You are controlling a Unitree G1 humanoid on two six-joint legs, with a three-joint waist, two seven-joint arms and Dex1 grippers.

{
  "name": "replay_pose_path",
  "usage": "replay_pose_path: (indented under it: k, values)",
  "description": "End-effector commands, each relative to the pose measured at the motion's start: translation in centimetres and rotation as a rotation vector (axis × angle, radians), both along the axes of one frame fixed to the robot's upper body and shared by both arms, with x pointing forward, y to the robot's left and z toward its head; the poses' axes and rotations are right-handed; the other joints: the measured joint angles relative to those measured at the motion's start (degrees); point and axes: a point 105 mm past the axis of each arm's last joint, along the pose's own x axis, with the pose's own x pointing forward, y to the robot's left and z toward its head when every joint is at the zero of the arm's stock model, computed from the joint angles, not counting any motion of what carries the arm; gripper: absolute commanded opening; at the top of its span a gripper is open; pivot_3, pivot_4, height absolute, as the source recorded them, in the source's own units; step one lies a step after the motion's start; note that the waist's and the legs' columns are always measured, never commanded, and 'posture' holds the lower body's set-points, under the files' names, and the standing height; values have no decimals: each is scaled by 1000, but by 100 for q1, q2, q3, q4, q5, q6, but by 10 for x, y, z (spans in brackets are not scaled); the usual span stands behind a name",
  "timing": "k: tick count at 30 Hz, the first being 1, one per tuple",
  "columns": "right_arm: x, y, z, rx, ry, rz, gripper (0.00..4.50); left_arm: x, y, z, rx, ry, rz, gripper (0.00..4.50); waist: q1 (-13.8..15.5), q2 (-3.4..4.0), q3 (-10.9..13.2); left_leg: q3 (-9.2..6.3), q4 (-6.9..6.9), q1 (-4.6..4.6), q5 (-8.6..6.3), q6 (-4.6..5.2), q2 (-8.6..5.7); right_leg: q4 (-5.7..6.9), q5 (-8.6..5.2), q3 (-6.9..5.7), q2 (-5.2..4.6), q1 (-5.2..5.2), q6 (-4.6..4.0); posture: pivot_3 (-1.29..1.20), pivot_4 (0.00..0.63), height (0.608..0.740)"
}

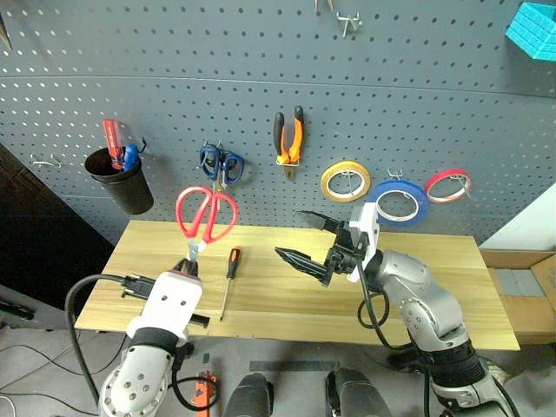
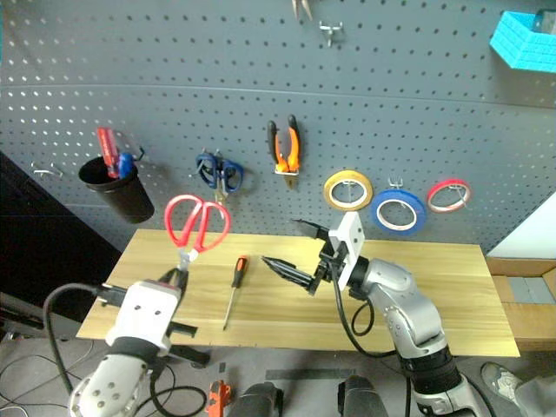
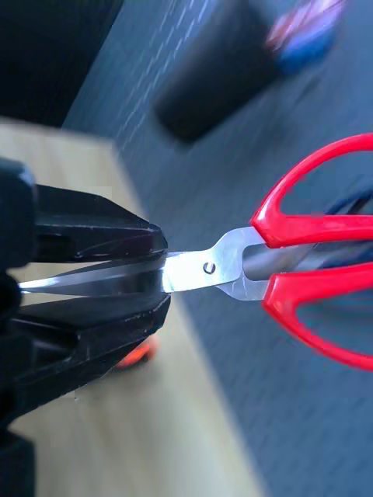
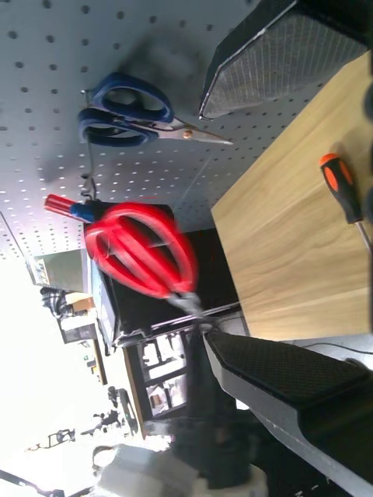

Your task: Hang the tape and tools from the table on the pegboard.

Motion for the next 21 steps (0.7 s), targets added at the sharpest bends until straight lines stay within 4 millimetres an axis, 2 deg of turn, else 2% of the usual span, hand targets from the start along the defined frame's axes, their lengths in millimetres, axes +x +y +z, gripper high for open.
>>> replay_pose_path:
  k: [1, 4, 8, 14, 21]
  values:
    - [2, -2, 18, 41, -52, -1, 4500, 3, 2, 28, 22, -151, 5, 273, 7, 0, -45, 1, 0, 0, 0, 0, 0, 0, 0, 1, 2, 0, 0, 112, 92, 740]
    - [6, -2, 19, 37, -63, -8, 4500, 13, 11, 24, -8, -145, 24, 273, 3, 1, -98, 7, 0, 3, 0, 0, -2, -1, 1, 6, 8, 1, -1, 107, 89, 740]
    - [8, -1, 21, 37, -68, -12, 4500, 22, 12, 18, -22, -122, 4, 273, 2, -2, -120, 11, 0, 7, 0, 0, -3, 1, 3, 10, 24, 0, -4, 99, 89, 740]
    - [12, -6, 17, 9, -49, -52, 4500, 44, 4, -10, -183, 28, -49, 273, 2, -9, -158, 13, 5, 7, 0, 0, -2, 7, 4, 12, 26, 0, -7, 81, 86, 740]
    - [13, -7, 15, 5, -40, -72, 4500, 56, -13, -14, -216, 87, -115, 273, -3, -21, -171, 18, 9, 15, 0, 0, -3, 34, 4, 20, 27, -5, -8, 69, 82, 740]
